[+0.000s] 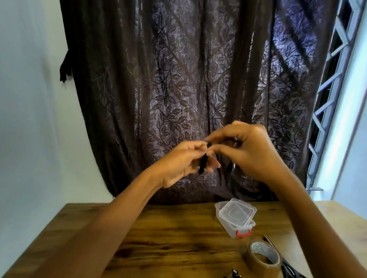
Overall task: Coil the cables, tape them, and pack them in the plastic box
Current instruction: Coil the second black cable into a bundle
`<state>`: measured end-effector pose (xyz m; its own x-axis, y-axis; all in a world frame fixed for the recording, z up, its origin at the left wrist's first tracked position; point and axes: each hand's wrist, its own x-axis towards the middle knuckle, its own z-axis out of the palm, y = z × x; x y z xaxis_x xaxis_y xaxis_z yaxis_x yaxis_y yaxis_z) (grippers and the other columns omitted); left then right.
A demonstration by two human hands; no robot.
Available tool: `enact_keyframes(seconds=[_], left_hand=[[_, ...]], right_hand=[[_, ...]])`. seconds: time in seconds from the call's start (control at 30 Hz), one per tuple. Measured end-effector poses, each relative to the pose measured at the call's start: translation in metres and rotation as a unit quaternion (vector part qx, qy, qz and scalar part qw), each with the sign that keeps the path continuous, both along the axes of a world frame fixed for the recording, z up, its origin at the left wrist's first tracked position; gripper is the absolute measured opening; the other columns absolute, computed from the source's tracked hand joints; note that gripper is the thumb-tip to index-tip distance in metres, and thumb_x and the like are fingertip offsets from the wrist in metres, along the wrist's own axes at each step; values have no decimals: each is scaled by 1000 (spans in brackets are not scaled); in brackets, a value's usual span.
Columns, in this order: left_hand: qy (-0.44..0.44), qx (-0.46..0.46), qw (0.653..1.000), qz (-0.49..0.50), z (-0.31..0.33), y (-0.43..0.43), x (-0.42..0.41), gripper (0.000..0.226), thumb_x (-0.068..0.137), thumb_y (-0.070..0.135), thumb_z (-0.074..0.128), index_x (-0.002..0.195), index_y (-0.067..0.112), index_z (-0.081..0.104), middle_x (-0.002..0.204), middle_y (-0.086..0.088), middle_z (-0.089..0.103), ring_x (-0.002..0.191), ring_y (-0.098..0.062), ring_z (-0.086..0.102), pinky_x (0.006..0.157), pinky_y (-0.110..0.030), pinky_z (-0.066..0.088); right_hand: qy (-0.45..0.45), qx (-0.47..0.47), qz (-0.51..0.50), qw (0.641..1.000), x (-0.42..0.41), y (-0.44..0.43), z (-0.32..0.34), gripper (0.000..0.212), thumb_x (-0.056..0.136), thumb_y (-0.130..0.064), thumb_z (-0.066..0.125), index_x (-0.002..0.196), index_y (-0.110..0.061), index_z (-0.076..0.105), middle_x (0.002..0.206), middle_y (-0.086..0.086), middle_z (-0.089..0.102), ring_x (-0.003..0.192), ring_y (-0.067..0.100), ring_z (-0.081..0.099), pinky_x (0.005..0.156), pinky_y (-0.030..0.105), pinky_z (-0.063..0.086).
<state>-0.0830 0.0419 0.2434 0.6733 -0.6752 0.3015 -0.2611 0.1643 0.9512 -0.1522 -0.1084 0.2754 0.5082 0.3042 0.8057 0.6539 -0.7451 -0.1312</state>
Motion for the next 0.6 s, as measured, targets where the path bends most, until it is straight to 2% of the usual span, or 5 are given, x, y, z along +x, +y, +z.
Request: enact_keyframes(seconds=[0.13, 0.27, 0.4, 0.5, 0.6], left_hand=[[40, 4, 997, -65, 5, -2, -9, 30, 99, 12, 30, 107, -2, 55, 63, -6, 61, 51, -11, 55, 80, -37, 54], [55, 0, 992, -111, 10, -3, -16, 32, 99, 14, 30, 101, -2, 57, 55, -2, 51, 45, -8, 42, 76, -42, 55], [89, -38, 987, -125, 12, -2, -19, 31, 98, 16, 30, 98, 0, 57, 51, 2, 45, 45, -6, 38, 72, -39, 57], [110, -75, 983, -126, 10, -4, -21, 31, 97, 16, 30, 97, 1, 57, 50, 4, 43, 46, -6, 37, 71, -37, 57], [127, -109, 979, -119, 8, -6, -20, 31, 98, 16, 29, 98, 1, 57, 50, 4, 41, 43, -4, 36, 69, -36, 58]], right_hand=[[94, 72, 77, 990, 8, -11, 20, 17, 68, -19, 77, 84, -18, 71, 74, -3, 70, 71, 7, 65, 72, 23, 54], [139, 141, 143, 970, 16, -22, 18, 22, 64, -16, 76, 83, -9, 69, 67, -1, 70, 61, 9, 64, 63, 19, 53], [137, 237, 160, 948, 22, -29, 0, 17, 63, -14, 73, 78, -10, 67, 60, -9, 68, 54, 0, 58, 56, 13, 47], [130, 326, 165, 922, 27, -30, -19, 14, 65, -17, 72, 76, -10, 67, 57, -9, 65, 50, 1, 52, 51, 13, 44], [151, 412, 171, 882, 32, -27, -44, 23, 61, -33, 78, 74, -16, 70, 62, -4, 66, 50, 7, 52, 48, 16, 45]])
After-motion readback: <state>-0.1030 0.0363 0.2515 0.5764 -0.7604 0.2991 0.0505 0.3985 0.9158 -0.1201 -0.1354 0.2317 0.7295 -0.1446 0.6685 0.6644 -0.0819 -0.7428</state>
